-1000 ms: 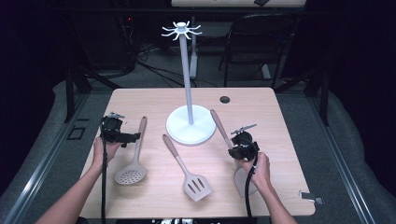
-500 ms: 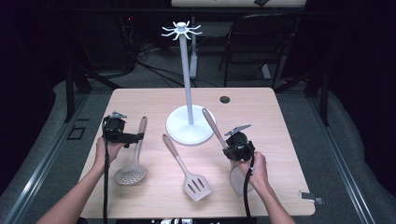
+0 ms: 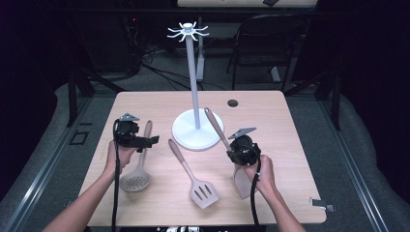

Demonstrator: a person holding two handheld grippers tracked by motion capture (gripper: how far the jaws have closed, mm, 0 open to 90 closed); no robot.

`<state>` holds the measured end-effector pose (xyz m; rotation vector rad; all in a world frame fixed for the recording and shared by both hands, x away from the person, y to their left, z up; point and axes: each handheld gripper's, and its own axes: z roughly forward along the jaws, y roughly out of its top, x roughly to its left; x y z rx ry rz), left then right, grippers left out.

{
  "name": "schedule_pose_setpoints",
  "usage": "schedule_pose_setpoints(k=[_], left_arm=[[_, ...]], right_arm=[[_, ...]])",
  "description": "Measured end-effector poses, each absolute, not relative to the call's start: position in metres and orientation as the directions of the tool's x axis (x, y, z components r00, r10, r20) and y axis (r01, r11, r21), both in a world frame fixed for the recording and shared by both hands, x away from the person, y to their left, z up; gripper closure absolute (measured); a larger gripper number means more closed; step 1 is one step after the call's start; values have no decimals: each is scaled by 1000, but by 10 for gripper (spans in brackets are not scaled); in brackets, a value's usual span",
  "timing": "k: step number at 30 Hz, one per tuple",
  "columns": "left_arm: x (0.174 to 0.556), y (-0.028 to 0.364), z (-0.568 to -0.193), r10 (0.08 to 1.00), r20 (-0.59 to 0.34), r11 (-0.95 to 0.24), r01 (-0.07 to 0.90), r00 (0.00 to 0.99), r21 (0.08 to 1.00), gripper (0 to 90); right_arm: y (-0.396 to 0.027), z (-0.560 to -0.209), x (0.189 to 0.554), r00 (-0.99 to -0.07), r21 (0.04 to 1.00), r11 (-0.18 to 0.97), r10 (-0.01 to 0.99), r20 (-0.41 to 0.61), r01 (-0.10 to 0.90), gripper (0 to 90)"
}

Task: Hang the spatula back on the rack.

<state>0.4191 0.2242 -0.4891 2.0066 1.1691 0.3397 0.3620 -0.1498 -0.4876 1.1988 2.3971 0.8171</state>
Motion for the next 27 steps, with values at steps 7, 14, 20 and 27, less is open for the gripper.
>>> schedule_pose_setpoints(k=[7,14,20,27], left_arm=[[418,204,-486,794,-160,-295,600,587,743,15],[416,181,-483,753,-195,-291,584,628,758,29],[414,166,-480,730,-187,-299,554,657,777,46],[412,149,-474,700,-185,-299,518,690,801,58]], right_arm=[[-147,-482,362,-596,646,481,802,-50,593,787],[-140,-477,364,-612,660,490,789,-58,569,788],[-129,-474,368,-630,664,506,774,-67,551,788],[-121,-470,373,-633,685,499,771,-71,531,788]])
